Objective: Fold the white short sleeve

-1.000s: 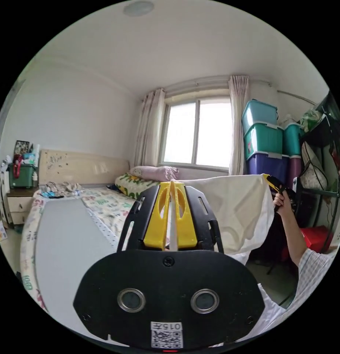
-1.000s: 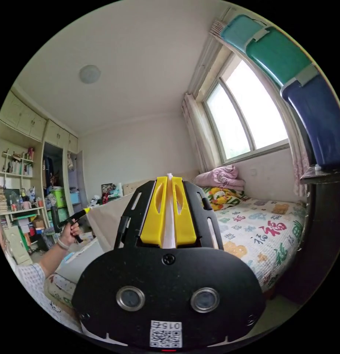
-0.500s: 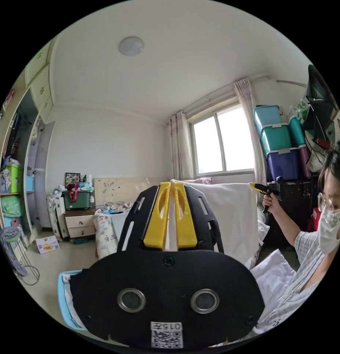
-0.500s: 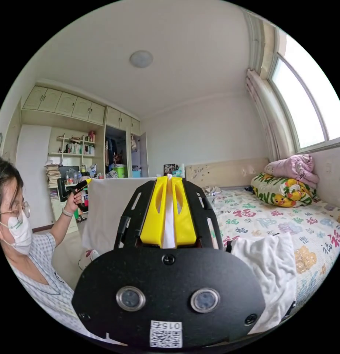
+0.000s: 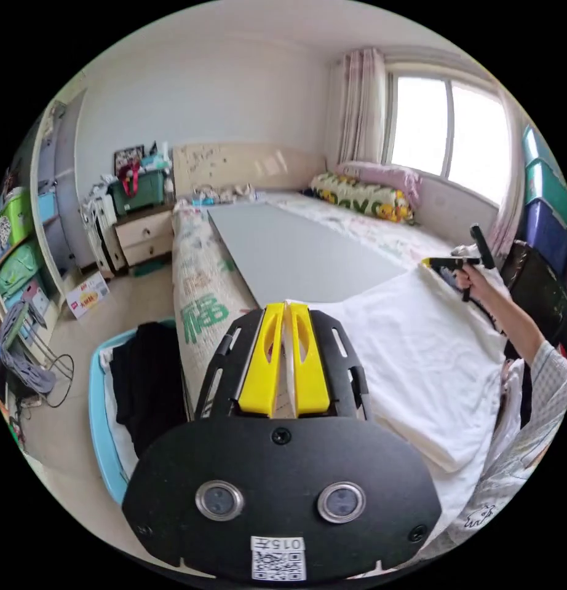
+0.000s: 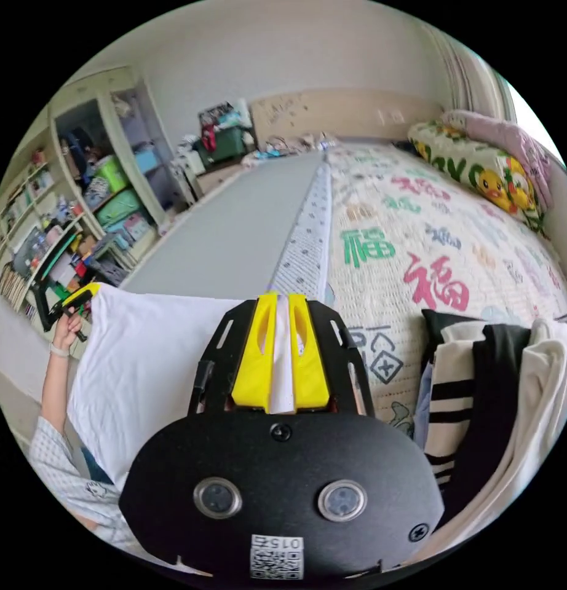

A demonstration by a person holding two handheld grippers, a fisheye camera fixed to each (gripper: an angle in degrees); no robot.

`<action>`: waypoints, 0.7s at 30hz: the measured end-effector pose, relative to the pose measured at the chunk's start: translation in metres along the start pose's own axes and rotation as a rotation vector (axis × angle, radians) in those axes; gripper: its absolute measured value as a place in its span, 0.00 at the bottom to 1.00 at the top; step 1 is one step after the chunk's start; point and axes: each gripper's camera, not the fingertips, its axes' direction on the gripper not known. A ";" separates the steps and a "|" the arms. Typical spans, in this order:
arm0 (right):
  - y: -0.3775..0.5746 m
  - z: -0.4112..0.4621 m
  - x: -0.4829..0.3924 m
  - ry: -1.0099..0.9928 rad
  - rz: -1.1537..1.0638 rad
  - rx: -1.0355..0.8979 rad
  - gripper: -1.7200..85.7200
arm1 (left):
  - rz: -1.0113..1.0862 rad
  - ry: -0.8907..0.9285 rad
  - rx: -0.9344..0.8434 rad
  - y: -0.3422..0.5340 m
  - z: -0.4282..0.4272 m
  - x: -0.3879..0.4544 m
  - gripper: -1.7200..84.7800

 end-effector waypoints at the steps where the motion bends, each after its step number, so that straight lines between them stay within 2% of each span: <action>1: 0.006 -0.006 0.003 -0.022 -0.046 0.022 0.11 | 0.022 -0.015 0.004 -0.003 0.000 0.011 0.06; 5: 0.047 -0.048 -0.003 -0.155 -0.298 0.024 0.14 | 0.113 0.030 0.070 -0.003 -0.044 0.057 0.10; 9: 0.120 -0.099 -0.033 -0.342 -0.603 -0.015 0.17 | 0.275 0.209 0.124 0.017 -0.105 0.145 0.12; 13: 0.187 -0.102 -0.065 -0.285 -0.845 -0.027 0.18 | 0.487 0.343 0.087 0.051 -0.105 0.260 0.13; 16: 0.207 -0.076 -0.072 -0.256 -0.900 -0.059 0.18 | 0.559 0.389 0.041 0.063 -0.080 0.317 0.13; 19: 0.199 -0.051 -0.057 -0.358 -0.803 -0.073 0.18 | 0.601 0.383 -0.008 0.064 -0.049 0.359 0.13; 21: 0.196 -0.032 -0.052 -0.331 -0.792 -0.126 0.16 | 0.605 0.371 -0.055 0.058 -0.032 0.381 0.13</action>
